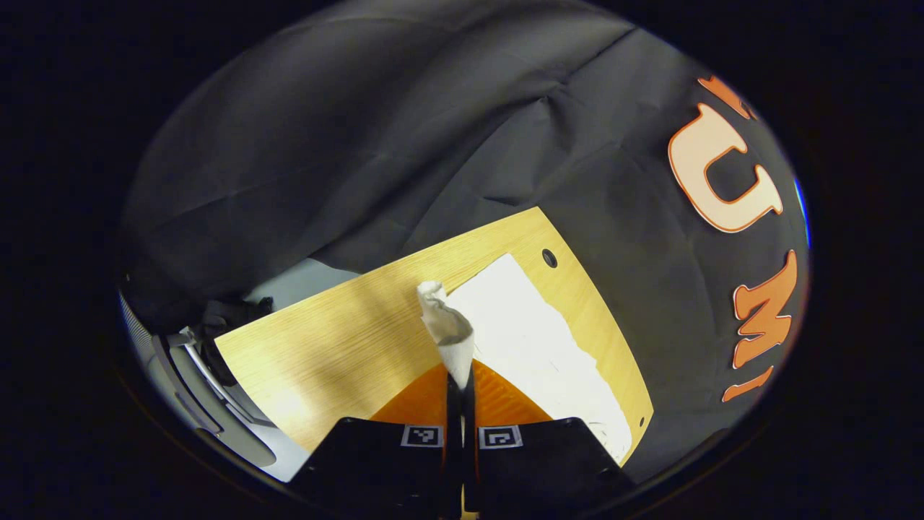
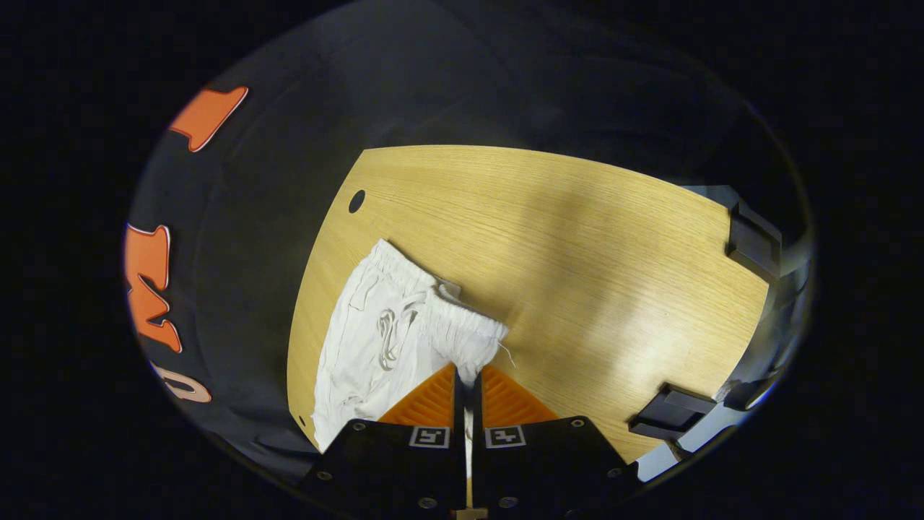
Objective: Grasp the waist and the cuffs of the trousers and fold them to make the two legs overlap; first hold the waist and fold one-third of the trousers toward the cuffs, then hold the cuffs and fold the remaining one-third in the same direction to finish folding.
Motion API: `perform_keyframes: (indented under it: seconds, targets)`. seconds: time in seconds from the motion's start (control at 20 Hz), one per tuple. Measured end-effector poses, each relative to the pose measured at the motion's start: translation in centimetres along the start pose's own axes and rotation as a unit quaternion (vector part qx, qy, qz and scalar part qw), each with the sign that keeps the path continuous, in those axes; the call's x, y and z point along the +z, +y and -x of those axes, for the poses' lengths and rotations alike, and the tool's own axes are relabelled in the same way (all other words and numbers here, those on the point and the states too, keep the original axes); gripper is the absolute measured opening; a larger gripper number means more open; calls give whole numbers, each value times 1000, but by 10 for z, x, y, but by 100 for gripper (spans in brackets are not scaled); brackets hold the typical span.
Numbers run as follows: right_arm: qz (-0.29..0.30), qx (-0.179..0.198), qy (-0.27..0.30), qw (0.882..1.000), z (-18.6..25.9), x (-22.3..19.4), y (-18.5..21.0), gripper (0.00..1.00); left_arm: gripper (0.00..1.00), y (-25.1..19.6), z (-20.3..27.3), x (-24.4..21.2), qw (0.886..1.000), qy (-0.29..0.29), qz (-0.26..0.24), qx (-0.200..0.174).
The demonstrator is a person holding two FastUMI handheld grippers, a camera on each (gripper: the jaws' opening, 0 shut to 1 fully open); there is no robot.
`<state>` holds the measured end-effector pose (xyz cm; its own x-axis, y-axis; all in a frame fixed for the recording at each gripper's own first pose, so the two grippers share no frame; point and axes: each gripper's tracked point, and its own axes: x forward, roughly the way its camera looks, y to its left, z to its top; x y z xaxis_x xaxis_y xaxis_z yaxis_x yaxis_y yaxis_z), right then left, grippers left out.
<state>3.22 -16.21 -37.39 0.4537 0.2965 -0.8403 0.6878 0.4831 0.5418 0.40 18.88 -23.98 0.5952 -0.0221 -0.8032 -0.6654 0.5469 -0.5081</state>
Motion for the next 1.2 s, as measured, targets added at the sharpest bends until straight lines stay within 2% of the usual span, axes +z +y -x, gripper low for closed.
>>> perform_keyframes:
  seconds: [0.3, 0.6, 0.75, 0.95, 1.1, 1.2]
  targets:
    - [12, -15, 16, 1000, 2, 5, 22, 4, 3, -25, -11, 15, 998, 33, -51, -4]
    - [28, -20, 26, 999, 0, 15, 68, 4, 5, -62, -49, 36, 989, 87, -122, -15]
    - [43, -22, 37, 998, -8, 18, 93, 4, 6, -80, -71, 40, 978, 119, -169, -23]
    - [71, -30, 50, 996, -23, 27, 124, 4, 4, -107, -110, 48, 957, 156, -241, -41]
    - [58, -20, 55, 997, -42, 38, 146, 4, 4, -123, -141, 62, 944, 165, -282, -50]
    - [34, 4, 57, 998, -53, 50, 165, 4, 4, -139, -162, 78, 942, 154, -287, -80]
